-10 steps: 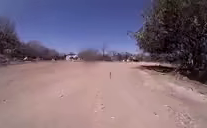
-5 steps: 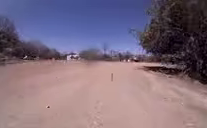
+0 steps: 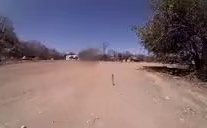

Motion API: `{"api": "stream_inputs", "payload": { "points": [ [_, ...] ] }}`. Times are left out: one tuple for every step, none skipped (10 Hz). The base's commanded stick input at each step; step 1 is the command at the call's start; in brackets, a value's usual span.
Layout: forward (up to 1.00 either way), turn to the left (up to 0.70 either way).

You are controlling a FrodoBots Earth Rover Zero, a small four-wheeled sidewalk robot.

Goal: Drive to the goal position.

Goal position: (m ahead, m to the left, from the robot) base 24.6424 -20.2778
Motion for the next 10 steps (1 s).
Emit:
{"api": "stream_inputs", "payload": {
  "points": [
    [1.0,0.0],
    [1.0,0.0],
    [1.0,0.0],
    [1.0,0.0],
    [1.0,0.0],
    [1.0,0.0],
    [1.0,0.0],
    [1.0,0.0],
    [1.0,0.0],
    [1.0,0.0]
  ]
}}
